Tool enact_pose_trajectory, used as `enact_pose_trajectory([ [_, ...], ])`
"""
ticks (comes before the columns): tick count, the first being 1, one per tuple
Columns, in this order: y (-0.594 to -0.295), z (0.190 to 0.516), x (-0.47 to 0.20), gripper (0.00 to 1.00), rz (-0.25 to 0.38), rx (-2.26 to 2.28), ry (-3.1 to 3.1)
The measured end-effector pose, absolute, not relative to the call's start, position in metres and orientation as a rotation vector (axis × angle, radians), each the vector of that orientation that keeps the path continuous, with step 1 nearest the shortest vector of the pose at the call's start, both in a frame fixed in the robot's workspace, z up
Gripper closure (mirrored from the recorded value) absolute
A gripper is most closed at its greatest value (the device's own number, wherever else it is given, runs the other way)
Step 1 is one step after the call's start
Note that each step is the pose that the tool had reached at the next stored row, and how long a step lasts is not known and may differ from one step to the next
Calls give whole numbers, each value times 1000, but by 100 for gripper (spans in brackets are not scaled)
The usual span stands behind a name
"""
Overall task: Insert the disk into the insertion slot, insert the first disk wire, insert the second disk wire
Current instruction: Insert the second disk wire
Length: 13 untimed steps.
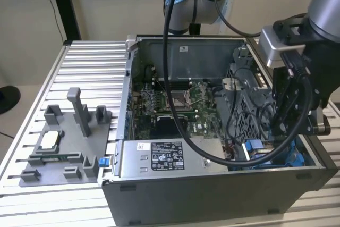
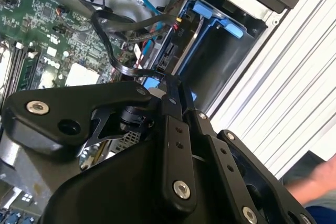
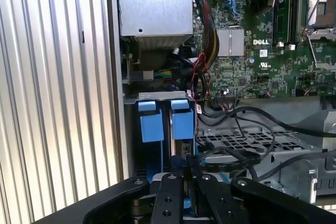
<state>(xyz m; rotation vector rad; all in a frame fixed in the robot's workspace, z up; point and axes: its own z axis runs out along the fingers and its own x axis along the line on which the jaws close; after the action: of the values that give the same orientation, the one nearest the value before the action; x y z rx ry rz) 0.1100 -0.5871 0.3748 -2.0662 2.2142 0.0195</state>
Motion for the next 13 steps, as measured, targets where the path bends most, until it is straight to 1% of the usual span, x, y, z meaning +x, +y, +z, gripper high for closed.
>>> enact_pose_trajectory([
  [6,-576,368,110,100,18,-2062,2217],
  [13,-572,360,110,100,14,-2060,2216],
])
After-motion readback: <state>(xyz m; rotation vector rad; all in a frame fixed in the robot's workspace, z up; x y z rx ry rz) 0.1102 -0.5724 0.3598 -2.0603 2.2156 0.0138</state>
